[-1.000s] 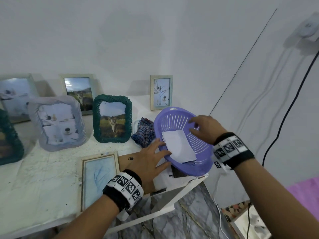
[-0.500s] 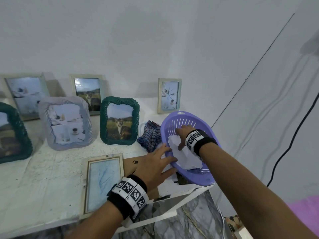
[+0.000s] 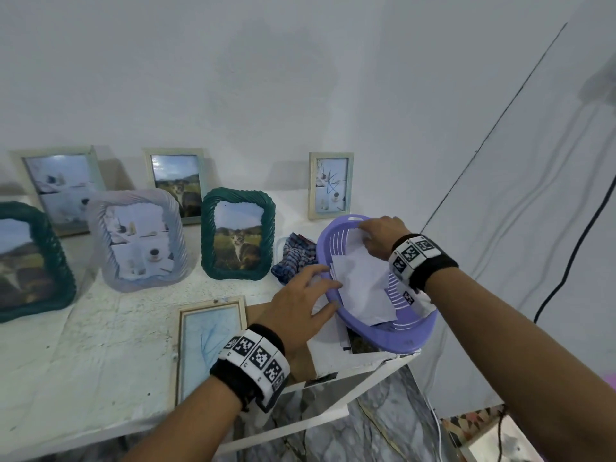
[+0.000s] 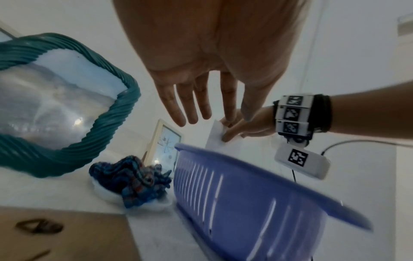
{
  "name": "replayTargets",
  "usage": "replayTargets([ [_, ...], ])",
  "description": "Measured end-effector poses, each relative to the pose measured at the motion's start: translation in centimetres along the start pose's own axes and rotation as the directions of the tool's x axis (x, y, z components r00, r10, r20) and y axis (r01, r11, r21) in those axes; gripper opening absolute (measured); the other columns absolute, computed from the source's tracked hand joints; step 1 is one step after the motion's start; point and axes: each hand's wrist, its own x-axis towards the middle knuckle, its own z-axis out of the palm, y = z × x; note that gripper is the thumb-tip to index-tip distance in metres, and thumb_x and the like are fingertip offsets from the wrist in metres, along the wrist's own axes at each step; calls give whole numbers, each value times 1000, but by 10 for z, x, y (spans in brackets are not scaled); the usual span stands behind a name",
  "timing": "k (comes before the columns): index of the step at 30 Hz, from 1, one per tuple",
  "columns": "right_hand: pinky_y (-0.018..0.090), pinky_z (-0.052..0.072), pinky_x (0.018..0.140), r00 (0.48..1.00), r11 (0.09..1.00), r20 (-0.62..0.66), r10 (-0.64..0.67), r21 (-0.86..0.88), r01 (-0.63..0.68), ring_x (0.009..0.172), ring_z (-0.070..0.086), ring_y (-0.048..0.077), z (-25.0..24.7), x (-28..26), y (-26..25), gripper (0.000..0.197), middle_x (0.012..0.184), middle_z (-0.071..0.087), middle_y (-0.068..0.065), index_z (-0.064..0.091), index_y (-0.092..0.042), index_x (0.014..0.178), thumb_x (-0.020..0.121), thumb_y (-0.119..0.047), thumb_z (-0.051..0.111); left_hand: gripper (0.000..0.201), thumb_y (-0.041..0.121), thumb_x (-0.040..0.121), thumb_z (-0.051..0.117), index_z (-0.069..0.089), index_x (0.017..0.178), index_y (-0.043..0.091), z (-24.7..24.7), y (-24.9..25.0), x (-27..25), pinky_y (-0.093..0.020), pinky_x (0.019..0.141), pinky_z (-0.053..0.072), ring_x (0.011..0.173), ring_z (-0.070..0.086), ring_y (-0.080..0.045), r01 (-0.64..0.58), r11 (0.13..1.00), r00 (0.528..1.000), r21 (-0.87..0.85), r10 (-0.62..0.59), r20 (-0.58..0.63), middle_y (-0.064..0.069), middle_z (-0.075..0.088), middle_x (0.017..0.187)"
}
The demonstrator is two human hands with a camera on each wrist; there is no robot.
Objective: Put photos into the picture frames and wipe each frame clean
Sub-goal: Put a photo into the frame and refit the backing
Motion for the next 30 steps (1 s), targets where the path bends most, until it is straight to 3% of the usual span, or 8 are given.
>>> replayTargets([
  [7, 32, 26, 62, 887, 962, -441, -140, 151, 227, 65, 47, 34, -82, -53, -32, 17, 54, 41, 6, 39, -10, 70, 81, -17, 49, 41, 32, 89, 61, 57, 126, 16, -49, 18, 14, -25, 94, 47, 109, 55, -8, 66, 976, 967, -209, -114, -229, 0, 58, 123],
  [12, 27, 30, 61, 809, 831, -541, -229, 323, 452, 73, 46, 22, -95, -86, -82, 14, 71, 51, -1, 49, -19, 92, 79, -24, 50, 28, 29, 91, 62, 67, 113, 13, -85, 21, 1, -34, 79, 57, 91, 67, -10, 113, 918, 938, -380, -225, -265, 3, 71, 102],
  [16, 26, 40, 90, 748, 730, -662, 51, 536, 425, 106, 49, 16, -54, -87, -106, 50, 119, 53, 1, 44, -26, 133, 86, -19, 61, 14, 12, 90, 64, 69, 103, 14, -103, 7, -31, -39, 78, 59, 89, 70, -17, 207, 783, 867, -587, -425, -260, 0, 74, 96],
  [18, 23, 48, 78, 823, 512, -535, 189, 769, 383, 93, 58, 11, -25, -89, -121, 51, 111, 57, -1, 42, -30, 133, 89, -15, 63, 13, 5, 88, 64, 69, 98, 13, -107, 1, -52, -34, 74, 59, 87, 70, -17, 238, 686, 806, -687, -535, -255, -3, 75, 93],
  [21, 29, 50, 57, 944, 171, -318, 91, 939, 299, 67, 59, 15, 21, -101, -148, 35, 84, 59, 7, 53, -21, 120, 91, -3, 59, 13, 5, 87, 66, 70, 98, 10, -107, -14, -82, -38, 77, 58, 88, 70, -24, 300, 610, 738, -733, -635, -227, -8, 75, 92],
  [24, 37, 50, 55, 969, 112, -244, 33, 964, 239, 68, 59, 27, 56, -114, -172, 25, 79, 59, 16, 60, -16, 108, 90, 1, 59, 16, 9, 87, 68, 71, 102, 12, -101, -34, -113, -39, 77, 59, 91, 69, -29, 421, 616, 713, -666, -678, -176, -9, 74, 93],
  [28, 24, 46, 61, 989, 130, -145, -13, 981, 145, 65, 54, 11, 92, -122, -191, 24, 80, 58, 20, 62, -16, 103, 89, 2, 60, 18, 21, 87, 70, 68, 104, 25, -96, -60, -156, -13, 75, 50, 88, 63, -2, 604, 730, 665, -321, -683, -303, 11, 69, 99],
  [30, 18, 45, 64, 994, 185, -103, -30, 977, 107, 65, 53, 6, 102, -125, -196, 22, 81, 61, 20, 64, -19, 100, 90, 0, 59, 23, 20, 87, 69, 65, 108, 29, -94, -72, -172, -18, 79, 49, 89, 59, 0, 636, 739, 653, -223, -669, -355, 9, 64, 104],
])
